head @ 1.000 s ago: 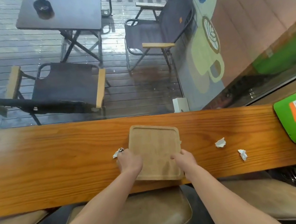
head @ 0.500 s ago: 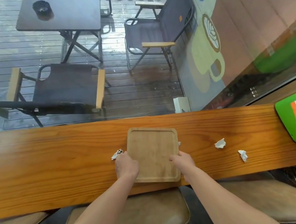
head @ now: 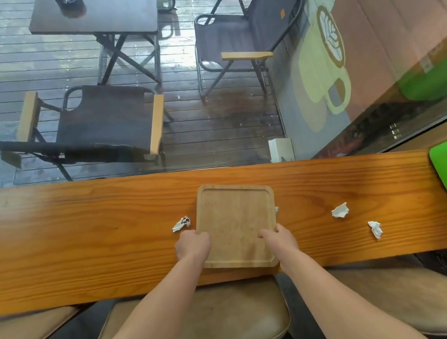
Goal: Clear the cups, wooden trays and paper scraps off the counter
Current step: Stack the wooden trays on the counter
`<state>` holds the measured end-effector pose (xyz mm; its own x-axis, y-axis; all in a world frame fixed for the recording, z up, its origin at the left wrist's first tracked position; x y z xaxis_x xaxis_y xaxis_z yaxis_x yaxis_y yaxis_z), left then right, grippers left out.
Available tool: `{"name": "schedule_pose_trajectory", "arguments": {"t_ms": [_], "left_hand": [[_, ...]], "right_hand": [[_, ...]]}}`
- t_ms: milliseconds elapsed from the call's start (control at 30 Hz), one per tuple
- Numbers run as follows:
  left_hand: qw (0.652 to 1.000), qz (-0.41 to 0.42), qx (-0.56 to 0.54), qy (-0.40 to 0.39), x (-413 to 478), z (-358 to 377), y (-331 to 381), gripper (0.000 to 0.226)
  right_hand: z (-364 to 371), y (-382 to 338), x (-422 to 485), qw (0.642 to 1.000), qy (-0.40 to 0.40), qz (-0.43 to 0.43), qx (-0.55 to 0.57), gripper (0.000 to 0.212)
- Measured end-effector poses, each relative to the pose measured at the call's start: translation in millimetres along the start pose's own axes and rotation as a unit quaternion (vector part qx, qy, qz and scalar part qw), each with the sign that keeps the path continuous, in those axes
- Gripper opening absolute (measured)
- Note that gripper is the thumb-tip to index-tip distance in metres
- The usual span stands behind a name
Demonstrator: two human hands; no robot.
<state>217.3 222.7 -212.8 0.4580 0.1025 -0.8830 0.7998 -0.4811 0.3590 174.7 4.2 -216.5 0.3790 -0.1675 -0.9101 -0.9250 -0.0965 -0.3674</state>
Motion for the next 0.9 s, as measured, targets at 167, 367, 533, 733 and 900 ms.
{"name": "schedule_pose_trajectory", "arguments": {"t_ms": [167,367,533,733,900], "left_hand": [[0.993,-0.067,-0.097,0.011,7.2,-5.6,0.1,0.043],[0.955,-0.062,-0.261,-0.123,19.5,4.3,-2.7,0.072],[0.952,-0.019,-0.233,-0.198,8.1,6.8,14.0,0.064],[0.956,0.053,-0.204,-0.203,-30.1,2.4,45.5,0.057],[0.955,0.140,-0.184,-0.187,-63.9,0.9,79.9,0.089]], "right_hand": [[-9.9,0.9,4.2,0.997,-0.007,0.004,0.071,0.063],[-9.4,8.7,19.2,0.984,-0.082,0.026,0.154,0.075],[-10.0,9.0,11.5,0.972,-0.133,0.001,0.192,0.057],[-41.2,-17.2,-20.1,0.975,-0.142,-0.050,0.163,0.050],[-67.5,-46.2,-55.8,0.964,-0.207,-0.106,0.132,0.040]]}}
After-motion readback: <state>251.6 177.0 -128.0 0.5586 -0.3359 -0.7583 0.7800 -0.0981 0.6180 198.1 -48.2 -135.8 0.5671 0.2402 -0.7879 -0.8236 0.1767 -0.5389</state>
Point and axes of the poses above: each hand's wrist, its own x-axis towards the middle knuckle, its own z-axis out of the palm, y = z × x, the point moved 4 cm from there along x, towards the middle knuckle, and after that the axes turned 13 degrees about -y, right-handed, at the moved point
